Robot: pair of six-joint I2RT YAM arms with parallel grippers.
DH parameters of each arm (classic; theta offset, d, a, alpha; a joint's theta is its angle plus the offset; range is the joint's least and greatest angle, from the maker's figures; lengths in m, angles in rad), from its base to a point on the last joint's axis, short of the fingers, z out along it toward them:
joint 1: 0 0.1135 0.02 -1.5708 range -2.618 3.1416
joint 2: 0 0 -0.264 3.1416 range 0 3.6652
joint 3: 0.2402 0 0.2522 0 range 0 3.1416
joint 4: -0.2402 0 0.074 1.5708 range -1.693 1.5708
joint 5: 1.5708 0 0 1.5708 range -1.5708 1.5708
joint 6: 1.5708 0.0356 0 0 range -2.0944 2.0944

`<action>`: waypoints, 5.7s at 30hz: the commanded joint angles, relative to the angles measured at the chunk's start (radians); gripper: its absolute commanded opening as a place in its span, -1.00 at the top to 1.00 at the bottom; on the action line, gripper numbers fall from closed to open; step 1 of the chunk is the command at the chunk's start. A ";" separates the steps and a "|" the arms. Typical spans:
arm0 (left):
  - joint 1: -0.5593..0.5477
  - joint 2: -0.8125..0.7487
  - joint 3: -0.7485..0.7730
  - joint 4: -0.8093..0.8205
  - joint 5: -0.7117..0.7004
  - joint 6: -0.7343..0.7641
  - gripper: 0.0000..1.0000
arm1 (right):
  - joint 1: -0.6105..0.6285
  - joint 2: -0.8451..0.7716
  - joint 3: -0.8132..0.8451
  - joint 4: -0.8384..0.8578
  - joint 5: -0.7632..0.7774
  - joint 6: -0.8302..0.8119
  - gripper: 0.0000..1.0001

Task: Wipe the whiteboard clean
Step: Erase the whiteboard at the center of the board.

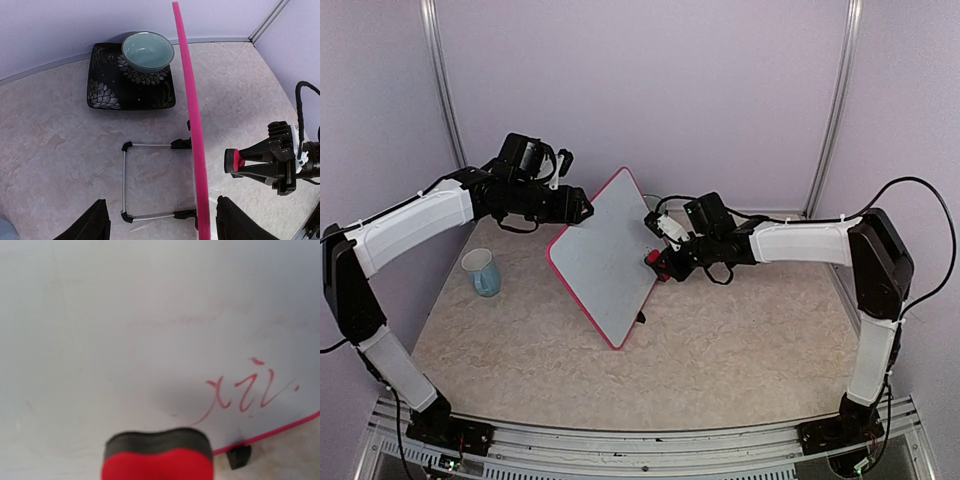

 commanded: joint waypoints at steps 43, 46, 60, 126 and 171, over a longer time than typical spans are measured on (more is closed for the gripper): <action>-0.027 0.102 0.222 -0.189 0.154 -0.003 1.00 | -0.060 -0.175 -0.027 -0.042 0.110 0.072 1.00; -0.028 0.070 0.184 -0.184 0.161 -0.006 1.00 | -0.060 -0.172 -0.026 -0.027 0.071 0.073 1.00; -0.030 -0.007 0.092 -0.156 0.203 -0.007 1.00 | -0.006 -0.057 0.043 0.011 -0.042 0.070 0.99; 0.022 0.060 -0.017 0.034 0.289 -0.040 1.00 | 0.212 0.088 0.132 0.007 0.034 0.018 1.00; 0.020 0.071 -0.020 0.033 0.297 -0.041 1.00 | 0.275 0.119 0.268 -0.012 0.087 -0.009 1.00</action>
